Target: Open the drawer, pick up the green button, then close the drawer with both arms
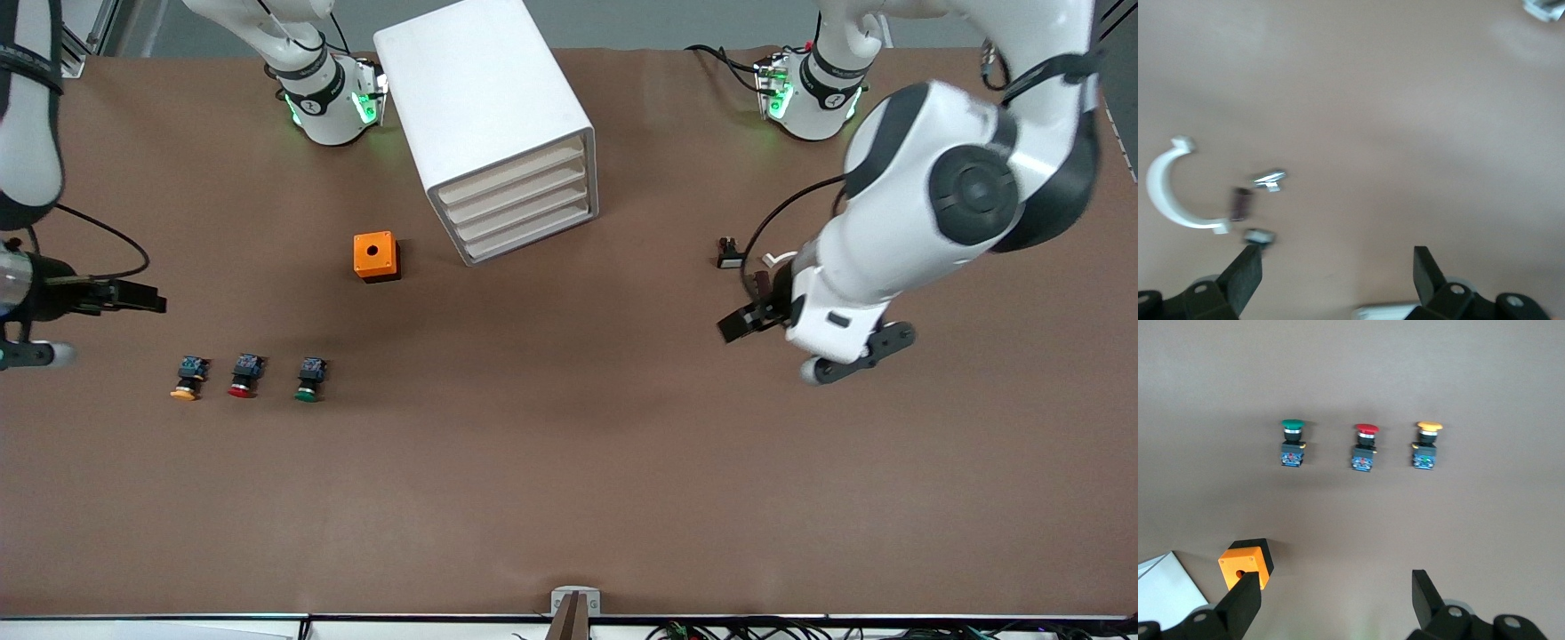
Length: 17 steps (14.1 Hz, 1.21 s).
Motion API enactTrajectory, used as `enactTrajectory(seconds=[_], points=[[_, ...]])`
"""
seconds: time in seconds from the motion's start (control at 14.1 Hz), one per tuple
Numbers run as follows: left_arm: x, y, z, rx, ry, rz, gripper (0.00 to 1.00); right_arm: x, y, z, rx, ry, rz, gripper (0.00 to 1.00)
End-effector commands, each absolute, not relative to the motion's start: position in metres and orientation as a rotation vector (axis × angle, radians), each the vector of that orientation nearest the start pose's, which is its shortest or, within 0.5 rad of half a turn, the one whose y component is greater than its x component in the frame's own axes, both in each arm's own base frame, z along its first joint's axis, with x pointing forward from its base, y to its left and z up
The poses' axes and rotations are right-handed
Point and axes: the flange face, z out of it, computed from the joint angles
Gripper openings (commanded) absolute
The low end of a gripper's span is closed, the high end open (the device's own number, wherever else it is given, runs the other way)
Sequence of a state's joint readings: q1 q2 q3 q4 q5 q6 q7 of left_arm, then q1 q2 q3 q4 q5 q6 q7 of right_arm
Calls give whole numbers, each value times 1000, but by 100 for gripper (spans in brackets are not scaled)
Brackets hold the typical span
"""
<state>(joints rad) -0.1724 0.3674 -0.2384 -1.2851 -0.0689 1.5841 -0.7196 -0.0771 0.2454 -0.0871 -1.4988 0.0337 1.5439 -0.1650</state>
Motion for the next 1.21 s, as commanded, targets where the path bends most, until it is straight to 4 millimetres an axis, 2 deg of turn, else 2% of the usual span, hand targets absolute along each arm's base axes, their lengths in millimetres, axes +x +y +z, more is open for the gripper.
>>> enactTrajectory(seconds=[0.0,0.21,0.28,0.43,0.57,0.92,1.13], points=[[594,-183,570,-3179,-375,215,100,601,-101,550,-3085,8,293,100],[582,-114,591,-3202,-257,173,100,602,-100,561,-3091,10,276,100],[573,-103,594,-3202,-194,172,100,603,-96,566,-3090,0,258,100],[554,-88,594,-3194,-112,181,100,607,-84,581,-3100,-32,208,100],[541,-74,593,-3185,-129,169,100,611,-70,588,-3110,-69,182,100],[524,-58,578,-3188,-110,129,100,608,-77,592,-3102,-58,176,100],[522,-47,579,-3190,-99,122,100,595,-81,600,-3099,-41,234,100]])
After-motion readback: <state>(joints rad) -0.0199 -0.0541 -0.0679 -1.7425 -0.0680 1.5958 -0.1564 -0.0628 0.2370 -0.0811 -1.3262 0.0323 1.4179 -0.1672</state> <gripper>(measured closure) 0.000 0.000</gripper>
